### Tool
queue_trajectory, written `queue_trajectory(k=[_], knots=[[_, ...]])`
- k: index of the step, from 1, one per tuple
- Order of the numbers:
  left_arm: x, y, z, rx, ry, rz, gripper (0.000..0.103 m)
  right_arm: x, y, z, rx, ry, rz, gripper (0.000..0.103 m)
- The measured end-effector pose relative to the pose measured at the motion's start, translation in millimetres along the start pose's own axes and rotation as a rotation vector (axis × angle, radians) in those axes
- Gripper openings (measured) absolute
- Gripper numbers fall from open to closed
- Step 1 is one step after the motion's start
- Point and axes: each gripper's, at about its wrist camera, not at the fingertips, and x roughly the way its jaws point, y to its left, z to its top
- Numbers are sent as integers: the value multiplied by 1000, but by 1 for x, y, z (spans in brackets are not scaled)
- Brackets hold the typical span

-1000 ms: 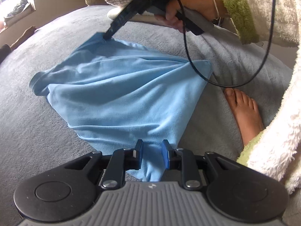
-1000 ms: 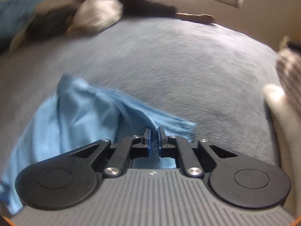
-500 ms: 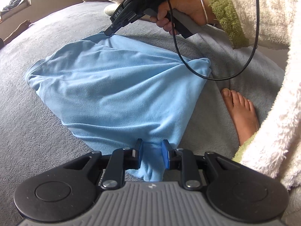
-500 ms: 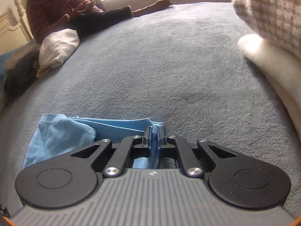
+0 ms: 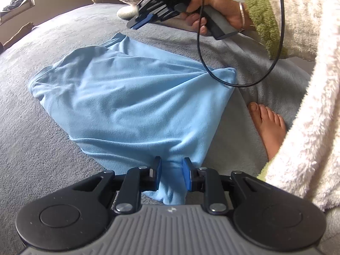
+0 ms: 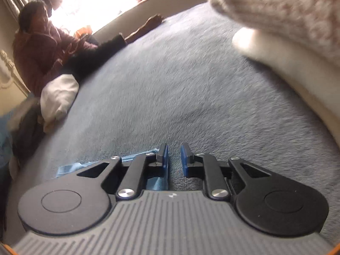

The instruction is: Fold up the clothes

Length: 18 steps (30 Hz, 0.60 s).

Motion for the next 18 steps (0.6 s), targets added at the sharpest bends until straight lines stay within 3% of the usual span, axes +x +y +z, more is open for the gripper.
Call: queue_trajectory(k=[2, 5, 8, 9, 13, 16, 18], knots=[[0, 1, -1, -6, -1, -3, 23, -7, 8, 0, -47, 13, 43, 13], [0, 2, -1, -15, -2, -9, 23, 5, 26, -2, -146, 115, 90, 13], [0, 1, -3, -12, -6, -11, 23, 26, 23, -4, -166, 180, -37, 10], [0, 1, -3, -7, -5, -12, 24, 22, 19, -3, -156, 170, -76, 12], [1, 2, 0, -2, 8, -33, 31, -14, 13, 0, -130, 141, -88, 13], [1, 3, 0, -6, 13, -51, 36, -39, 21, -17, -169, 227, -25, 13], [1, 2, -1, 8, 14, -46, 36, -50, 26, -33, -178, 270, -3, 22]])
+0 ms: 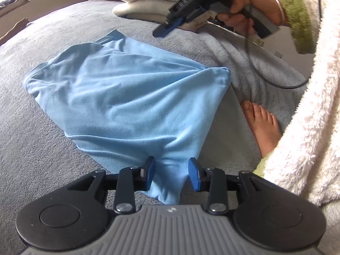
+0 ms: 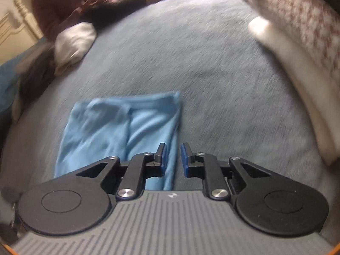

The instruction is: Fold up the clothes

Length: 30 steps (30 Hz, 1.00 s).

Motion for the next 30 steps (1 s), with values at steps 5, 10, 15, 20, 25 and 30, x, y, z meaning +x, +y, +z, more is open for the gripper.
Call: queue_trajectory(k=[5, 10, 15, 20, 25, 30], knots=[[-1, -2, -1, 9, 4, 10, 36, 6, 9, -32, -3, 47, 3, 27], [-2, -8, -1, 40, 19, 42, 36, 7, 9, -41, -20, 15, -70, 3], [-2, -14, -1, 75, 35, 74, 36, -6, 7, -34, -50, -60, -186, 7], [-1, -15, 2, 72, 39, 86, 36, 1, 28, 0, -31, -138, 25, 29], [-2, -20, 0, 99, 40, 109, 36, 58, 33, 33, 71, -79, 164, 32], [-2, -22, -1, 120, 43, 112, 36, 94, 44, 47, 35, -58, 186, 26]])
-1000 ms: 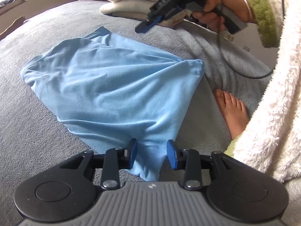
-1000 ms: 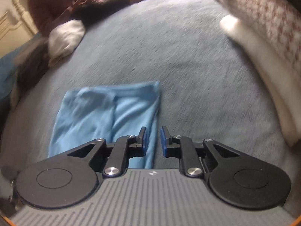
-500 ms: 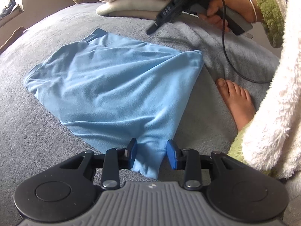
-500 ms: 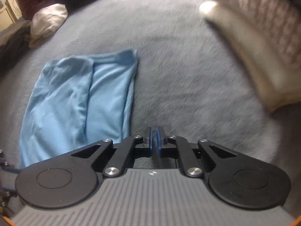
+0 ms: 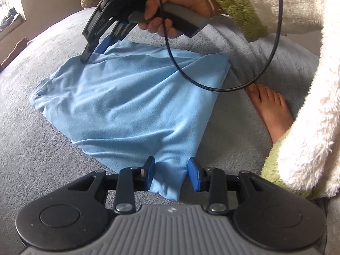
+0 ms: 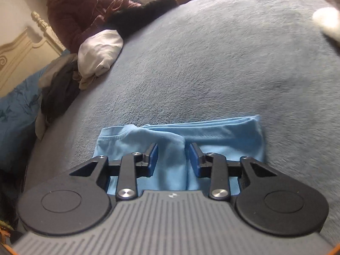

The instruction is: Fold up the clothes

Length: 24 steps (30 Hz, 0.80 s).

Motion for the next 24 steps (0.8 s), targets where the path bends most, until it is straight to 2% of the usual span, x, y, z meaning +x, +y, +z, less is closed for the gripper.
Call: queue_trajectory(k=[2, 6, 9, 15, 21, 24], knots=[[0, 1, -1, -1, -2, -8, 36, -1, 4, 1, -25, -27, -11, 2], [-1, 3, -2, -5, -9, -23, 36, -32, 15, 1, -55, -164, -16, 2], [-2, 2, -3, 0, -11, -26, 36, -44, 16, 0, -67, -209, -58, 2], [-3, 1, -5, 7, -16, -13, 36, -30, -3, -5, -78, -180, -193, 2], [-3, -3, -3, 13, -10, -7, 37, -12, -10, -9, -102, -151, -220, 3], [-4, -4, -2, 9, -5, -2, 37, -17, -14, -6, -82, -157, -262, 9]])
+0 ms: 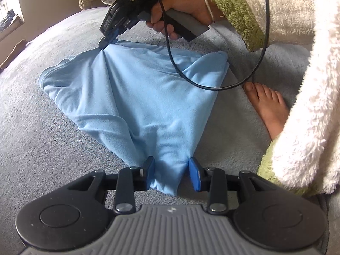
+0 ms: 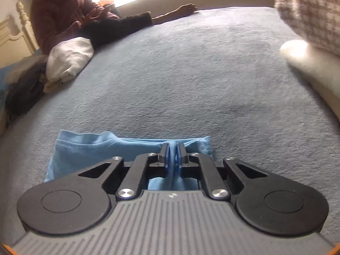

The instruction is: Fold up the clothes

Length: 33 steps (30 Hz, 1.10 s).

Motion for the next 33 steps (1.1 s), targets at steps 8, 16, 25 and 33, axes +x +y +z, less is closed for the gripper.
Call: queue_trajectory(k=[8, 16, 25, 33], knots=[[-1, -1, 0, -13, 4, 8, 37, -74, -12, -12, 12, 14, 44, 19], [1, -5, 1, -3, 23, 28, 37, -107, -14, -70, 77, 229, 188, 21], [-1, -6, 3, -2, 36, 75, 37, -109, -3, -95, 67, 157, 179, 1], [1, -17, 3, 59, 44, 117, 37, -102, -28, -107, 254, 68, 168, 3]])
